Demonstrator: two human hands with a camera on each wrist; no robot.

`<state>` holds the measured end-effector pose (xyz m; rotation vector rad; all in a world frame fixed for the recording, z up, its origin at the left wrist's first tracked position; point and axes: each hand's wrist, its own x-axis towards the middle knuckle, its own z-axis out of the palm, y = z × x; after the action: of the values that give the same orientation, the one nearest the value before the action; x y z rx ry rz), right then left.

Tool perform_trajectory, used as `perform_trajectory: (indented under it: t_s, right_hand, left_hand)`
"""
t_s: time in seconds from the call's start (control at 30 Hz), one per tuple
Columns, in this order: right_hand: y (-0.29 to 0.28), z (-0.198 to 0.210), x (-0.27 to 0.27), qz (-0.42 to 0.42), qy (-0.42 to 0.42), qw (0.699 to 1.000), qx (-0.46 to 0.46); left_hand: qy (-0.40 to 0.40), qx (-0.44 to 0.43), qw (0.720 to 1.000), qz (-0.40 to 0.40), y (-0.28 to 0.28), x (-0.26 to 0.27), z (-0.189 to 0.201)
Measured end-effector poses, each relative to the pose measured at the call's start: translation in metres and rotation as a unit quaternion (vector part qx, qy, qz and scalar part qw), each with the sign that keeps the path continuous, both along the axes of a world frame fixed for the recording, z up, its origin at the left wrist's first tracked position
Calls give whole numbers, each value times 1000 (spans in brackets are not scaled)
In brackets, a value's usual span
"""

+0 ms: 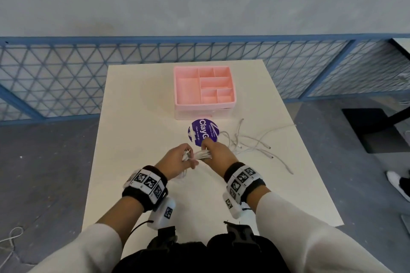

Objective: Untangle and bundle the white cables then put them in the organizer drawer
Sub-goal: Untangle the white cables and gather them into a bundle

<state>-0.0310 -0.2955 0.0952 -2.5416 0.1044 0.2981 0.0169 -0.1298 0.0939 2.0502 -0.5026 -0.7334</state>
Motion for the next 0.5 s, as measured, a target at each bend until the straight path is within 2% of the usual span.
perform_trajectory:
  t_s: [0.13,0.23,0.3,0.33,0.4,0.43,0.5]
  right_hand:
    - [-48,-4,-1,37,11,995,-90]
    - [-77,-3,-2,25,-8,988,-150]
    - [-84,0,-2,19,-59,987,-148]
    - [-85,3,-2,14,-120,982,-143]
    - [-84,8,-5,-14,-241,966,-87]
    - [-83,11,-8,-47,-260,964,-11]
    - [-82,13,-14,-102,-199,967,123]
  left_hand:
    - [-42,-31,997,52,25,15,4]
    - [-43,-42,994,87,38,21,9]
    - [-47,-70,990,114,40,21,14]
    - [-47,-97,985,137,42,21,18]
    - [-58,-148,971,181,47,24,24]
    - [-61,-154,968,190,51,27,25]
    - [-53,-138,969,197,56,31,22]
